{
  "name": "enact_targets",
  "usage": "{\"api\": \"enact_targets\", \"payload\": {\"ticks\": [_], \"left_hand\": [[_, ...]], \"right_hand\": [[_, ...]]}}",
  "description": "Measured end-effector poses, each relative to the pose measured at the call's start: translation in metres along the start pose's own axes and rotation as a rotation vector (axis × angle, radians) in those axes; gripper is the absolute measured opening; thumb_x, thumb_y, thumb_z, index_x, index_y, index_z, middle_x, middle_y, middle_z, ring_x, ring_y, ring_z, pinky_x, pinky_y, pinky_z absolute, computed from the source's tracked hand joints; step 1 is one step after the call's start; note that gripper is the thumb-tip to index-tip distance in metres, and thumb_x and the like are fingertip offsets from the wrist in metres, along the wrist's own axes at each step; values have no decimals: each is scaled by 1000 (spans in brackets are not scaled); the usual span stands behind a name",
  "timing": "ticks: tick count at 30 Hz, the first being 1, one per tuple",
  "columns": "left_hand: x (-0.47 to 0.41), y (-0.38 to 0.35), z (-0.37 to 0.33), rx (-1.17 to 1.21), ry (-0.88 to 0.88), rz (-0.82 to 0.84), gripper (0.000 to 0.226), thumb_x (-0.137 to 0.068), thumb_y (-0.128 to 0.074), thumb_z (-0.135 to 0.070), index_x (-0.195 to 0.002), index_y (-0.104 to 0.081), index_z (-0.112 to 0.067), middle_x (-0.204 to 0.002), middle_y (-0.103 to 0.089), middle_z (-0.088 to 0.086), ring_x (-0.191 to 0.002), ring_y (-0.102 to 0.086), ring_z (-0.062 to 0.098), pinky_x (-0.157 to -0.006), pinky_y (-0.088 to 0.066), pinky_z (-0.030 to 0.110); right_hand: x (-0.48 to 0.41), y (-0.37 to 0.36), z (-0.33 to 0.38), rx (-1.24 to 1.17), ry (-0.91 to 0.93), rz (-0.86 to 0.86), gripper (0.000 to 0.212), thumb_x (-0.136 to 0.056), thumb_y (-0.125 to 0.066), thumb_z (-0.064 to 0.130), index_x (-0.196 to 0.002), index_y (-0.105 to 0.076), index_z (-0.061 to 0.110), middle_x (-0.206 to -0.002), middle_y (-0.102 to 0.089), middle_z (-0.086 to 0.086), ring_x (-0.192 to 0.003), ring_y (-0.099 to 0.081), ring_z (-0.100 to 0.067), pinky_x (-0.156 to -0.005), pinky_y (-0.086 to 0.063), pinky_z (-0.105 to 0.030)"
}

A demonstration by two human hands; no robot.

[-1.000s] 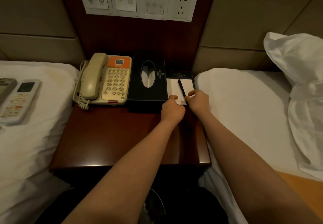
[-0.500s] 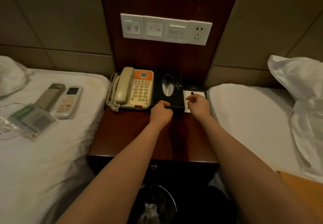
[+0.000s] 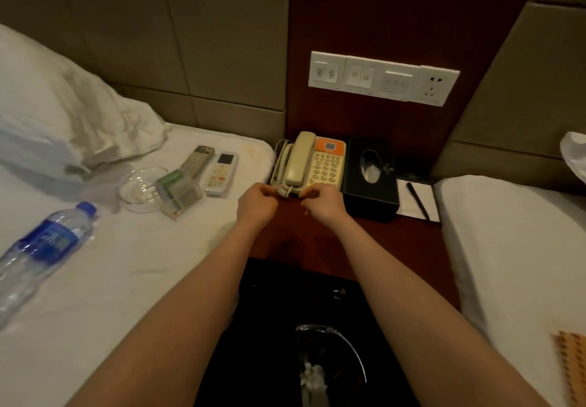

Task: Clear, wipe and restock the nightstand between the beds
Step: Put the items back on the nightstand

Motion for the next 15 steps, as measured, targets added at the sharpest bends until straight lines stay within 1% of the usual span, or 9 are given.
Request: {"api": "enact_targets", "payload": {"ticks": [3, 5, 6, 8, 10, 11, 12, 13, 15], "left_hand": [[0, 40, 21, 15, 35, -64, 24, -84, -55, -7, -106, -61, -15, -108, -66, 13, -95, -65, 28, -82, -51, 35], [-2, 65, 33, 26, 56, -104, 25, -85, -54, -5, -107, -61, -14, -112, -65, 13, -94, -64, 28, -76, -50, 34], [-4, 77, 40, 27, 66, -130, 26, -85, -53, -4, -108, -61, -14, -114, -64, 14, -96, -64, 29, -76, -49, 33], [-6, 102, 52, 23, 90, -183, 29, -84, -53, -4, -109, -62, -14, -115, -64, 14, -102, -62, 29, -85, -51, 33], [-7, 125, 67, 23, 130, -227, 30, -84, -52, -7, -111, -62, -14, -115, -65, 14, -106, -61, 31, -94, -50, 39], [-8, 135, 76, 23, 153, -248, 30, -84, -52, -8, -110, -63, -15, -114, -65, 15, -108, -60, 31, -95, -49, 42], [-9, 145, 84, 21, 176, -267, 29, -84, -52, -9, -110, -63, -14, -113, -65, 15, -108, -60, 32, -95, -49, 43], [-10, 153, 91, 17, 194, -283, 28, -84, -52, -9, -109, -63, -13, -112, -65, 16, -108, -60, 32, -95, -49, 43], [-15, 169, 105, -9, 220, -305, 27, -86, -51, -9, -110, -63, -10, -115, -63, 16, -109, -58, 33, -96, -48, 43]], "right_hand": [[6, -34, 27, 16, 49, 62, 18, -84, -55, -1, -86, -66, 13, -64, -55, 2, -74, -57, -20, -69, -46, -27], [8, -55, 45, 20, 89, 95, 21, -83, -54, -1, -95, -69, 7, -68, -56, 1, -78, -56, -18, -69, -43, -25], [8, -66, 53, 21, 98, 111, 23, -83, -54, -1, -99, -69, 7, -75, -58, -2, -80, -55, -17, -69, -43, -24], [10, -87, 67, 12, 91, 156, 25, -83, -54, 0, -104, -66, 8, -88, -60, -5, -82, -55, -17, -62, -42, -23], [12, -108, 78, -17, 86, 191, 28, -84, -57, 3, -111, -60, 9, -95, -61, -8, -83, -54, -18, -57, -41, -22], [13, -118, 84, -18, 88, 205, 33, -84, -60, 6, -116, -57, 9, -100, -60, -8, -86, -54, -19, -60, -42, -24], [14, -128, 89, -6, 98, 218, 39, -84, -62, 10, -122, -53, 9, -107, -57, -8, -91, -55, -21, -68, -44, -27], [14, -138, 93, 16, 114, 230, 47, -83, -65, 13, -127, -48, 10, -115, -55, -9, -99, -55, -24, -76, -45, -30], [13, -158, 100, 54, 142, 242, 61, -81, -69, 18, -134, -40, 11, -131, -47, -10, -116, -50, -27, -87, -43, -33]]}}
Point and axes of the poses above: each hand's wrist, its own x-axis away from the middle knuckle, its own y-axis out of the back of the hand, z = x × y, the point moved 7 cm from there along -x, towards the middle knuckle
